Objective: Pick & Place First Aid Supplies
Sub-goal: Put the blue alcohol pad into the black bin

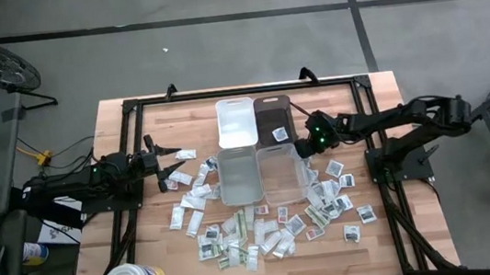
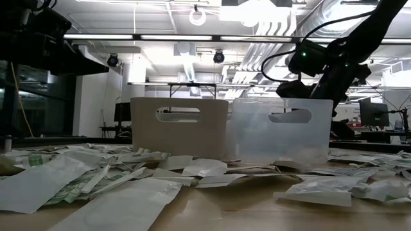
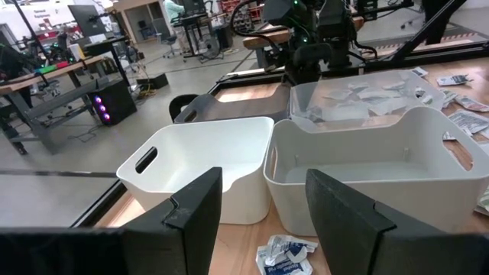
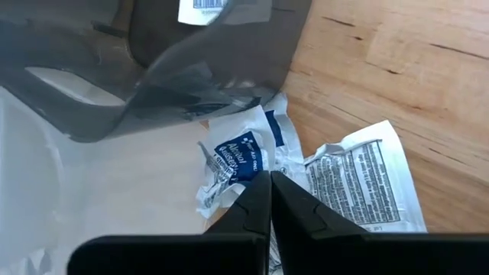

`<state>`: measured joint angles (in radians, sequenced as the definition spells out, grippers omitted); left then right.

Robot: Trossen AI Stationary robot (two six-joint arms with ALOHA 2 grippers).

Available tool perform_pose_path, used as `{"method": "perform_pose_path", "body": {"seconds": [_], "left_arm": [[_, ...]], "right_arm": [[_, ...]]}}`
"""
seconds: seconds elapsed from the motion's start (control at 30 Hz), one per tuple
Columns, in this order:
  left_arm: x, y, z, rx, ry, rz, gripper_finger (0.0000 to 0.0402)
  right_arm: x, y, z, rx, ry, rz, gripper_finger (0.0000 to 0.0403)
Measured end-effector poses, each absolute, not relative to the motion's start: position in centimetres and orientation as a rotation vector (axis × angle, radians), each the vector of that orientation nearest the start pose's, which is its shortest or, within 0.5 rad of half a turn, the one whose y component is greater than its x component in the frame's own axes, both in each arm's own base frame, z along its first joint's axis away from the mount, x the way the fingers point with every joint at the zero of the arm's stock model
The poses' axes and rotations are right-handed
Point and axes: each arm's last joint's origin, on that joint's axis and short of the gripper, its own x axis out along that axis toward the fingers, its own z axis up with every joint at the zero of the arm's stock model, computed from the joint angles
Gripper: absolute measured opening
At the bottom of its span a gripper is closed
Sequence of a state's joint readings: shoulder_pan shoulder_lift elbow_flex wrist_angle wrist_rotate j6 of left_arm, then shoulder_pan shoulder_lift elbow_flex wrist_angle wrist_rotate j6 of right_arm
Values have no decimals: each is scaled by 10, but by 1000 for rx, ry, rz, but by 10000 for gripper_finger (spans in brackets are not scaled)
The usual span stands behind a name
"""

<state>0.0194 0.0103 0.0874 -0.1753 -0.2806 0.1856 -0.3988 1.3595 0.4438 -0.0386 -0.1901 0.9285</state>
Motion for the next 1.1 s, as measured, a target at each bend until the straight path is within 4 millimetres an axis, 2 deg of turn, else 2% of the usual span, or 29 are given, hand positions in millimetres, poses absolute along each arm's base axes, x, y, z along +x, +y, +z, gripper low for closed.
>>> {"method": "perform_pose_path", "body": {"seconds": [0.2, 0.83, 1.1], "left_arm": [[91, 10, 175, 197, 126, 290, 189], [91, 10, 176, 197, 125, 290, 189], [91, 10, 176, 197, 125, 290, 189]], "right_arm": [[202, -78, 126, 1168, 788, -577, 7], [202, -77, 125, 1173, 781, -616, 98], [204, -77, 125, 1180, 776, -599, 102]]}}
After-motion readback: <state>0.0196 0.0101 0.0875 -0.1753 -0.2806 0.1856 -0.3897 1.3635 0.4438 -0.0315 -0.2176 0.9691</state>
